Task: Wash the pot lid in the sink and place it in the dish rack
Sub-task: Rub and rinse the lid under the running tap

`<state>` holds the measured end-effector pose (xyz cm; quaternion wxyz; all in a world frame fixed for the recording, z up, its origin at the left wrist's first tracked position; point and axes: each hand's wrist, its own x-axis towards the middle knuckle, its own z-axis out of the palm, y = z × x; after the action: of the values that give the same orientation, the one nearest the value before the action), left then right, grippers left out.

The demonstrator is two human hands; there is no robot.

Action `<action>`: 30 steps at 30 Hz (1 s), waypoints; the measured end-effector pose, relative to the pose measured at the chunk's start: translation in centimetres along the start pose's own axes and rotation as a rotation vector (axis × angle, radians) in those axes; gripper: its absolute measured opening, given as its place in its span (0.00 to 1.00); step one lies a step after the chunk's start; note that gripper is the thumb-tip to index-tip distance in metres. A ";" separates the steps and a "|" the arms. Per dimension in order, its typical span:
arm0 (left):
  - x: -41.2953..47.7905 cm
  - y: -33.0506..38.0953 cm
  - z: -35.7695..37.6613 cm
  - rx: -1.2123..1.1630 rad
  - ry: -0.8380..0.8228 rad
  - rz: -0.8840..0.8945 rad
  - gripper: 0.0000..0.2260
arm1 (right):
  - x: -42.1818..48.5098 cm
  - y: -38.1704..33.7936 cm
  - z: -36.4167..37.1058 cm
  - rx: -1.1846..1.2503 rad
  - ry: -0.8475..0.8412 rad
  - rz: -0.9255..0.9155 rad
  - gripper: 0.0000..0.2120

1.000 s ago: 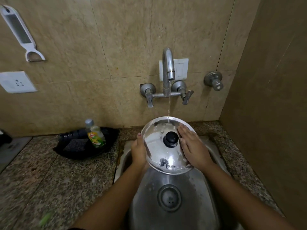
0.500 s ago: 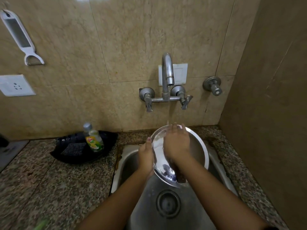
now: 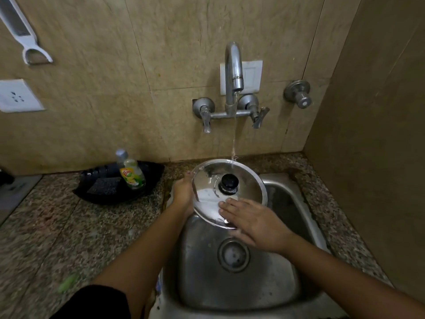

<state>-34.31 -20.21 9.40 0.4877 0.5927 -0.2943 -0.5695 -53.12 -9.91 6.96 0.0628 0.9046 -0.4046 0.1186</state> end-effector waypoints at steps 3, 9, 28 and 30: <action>0.6 -0.4 -0.5 -0.035 0.007 -0.118 0.15 | -1.2 1.4 0.2 -0.022 0.137 -0.086 0.19; -0.3 -0.7 -1.3 0.069 -0.114 -0.386 0.22 | 1.3 1.2 -3.6 0.223 0.505 0.148 0.11; -1.5 -5.0 -0.8 -0.028 -0.129 -0.096 0.17 | 2.4 5.6 3.1 1.039 0.354 1.418 0.07; -1.5 -4.9 -0.1 -0.046 -0.115 -0.085 0.17 | 2.9 5.2 3.0 0.560 0.167 1.268 0.19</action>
<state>-35.47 -17.04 5.47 0.4590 0.5596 -0.2832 -0.6293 -54.67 -16.11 4.92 -0.2234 0.4640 -0.8025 0.3014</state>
